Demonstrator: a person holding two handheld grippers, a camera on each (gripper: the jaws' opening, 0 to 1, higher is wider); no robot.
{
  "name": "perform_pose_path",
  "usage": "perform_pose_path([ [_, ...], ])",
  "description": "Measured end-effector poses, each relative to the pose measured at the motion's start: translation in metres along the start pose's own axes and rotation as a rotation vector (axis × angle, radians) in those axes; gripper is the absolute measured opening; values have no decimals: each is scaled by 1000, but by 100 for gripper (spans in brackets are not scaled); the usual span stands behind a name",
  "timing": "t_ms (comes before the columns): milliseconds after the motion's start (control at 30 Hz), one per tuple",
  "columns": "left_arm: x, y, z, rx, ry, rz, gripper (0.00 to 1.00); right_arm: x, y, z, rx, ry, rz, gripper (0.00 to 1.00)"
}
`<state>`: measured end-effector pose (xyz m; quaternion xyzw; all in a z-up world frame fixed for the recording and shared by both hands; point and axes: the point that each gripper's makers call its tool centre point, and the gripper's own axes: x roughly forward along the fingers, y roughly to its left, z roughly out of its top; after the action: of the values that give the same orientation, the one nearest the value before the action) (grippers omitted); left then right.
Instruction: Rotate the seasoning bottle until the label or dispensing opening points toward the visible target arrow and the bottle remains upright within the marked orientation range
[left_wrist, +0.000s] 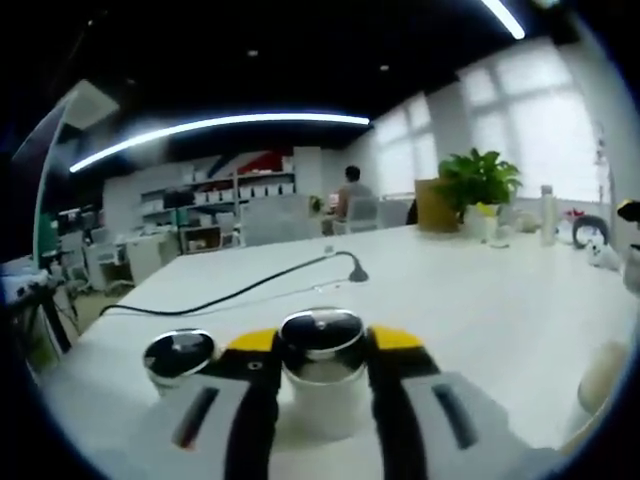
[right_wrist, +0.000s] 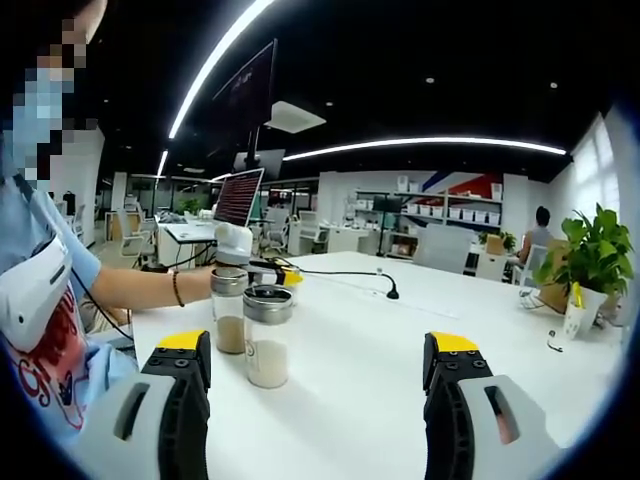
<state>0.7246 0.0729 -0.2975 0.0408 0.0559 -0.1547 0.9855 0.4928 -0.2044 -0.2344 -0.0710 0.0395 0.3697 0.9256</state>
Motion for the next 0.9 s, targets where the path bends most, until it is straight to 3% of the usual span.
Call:
perform_pose_path([
  [600,-16,2,1,-16,-37,14,34,1,3,0,2,0,8,90],
  [900,-31,3,16,-37,-46,-20,34,1,3,1,11,-9,7,91],
])
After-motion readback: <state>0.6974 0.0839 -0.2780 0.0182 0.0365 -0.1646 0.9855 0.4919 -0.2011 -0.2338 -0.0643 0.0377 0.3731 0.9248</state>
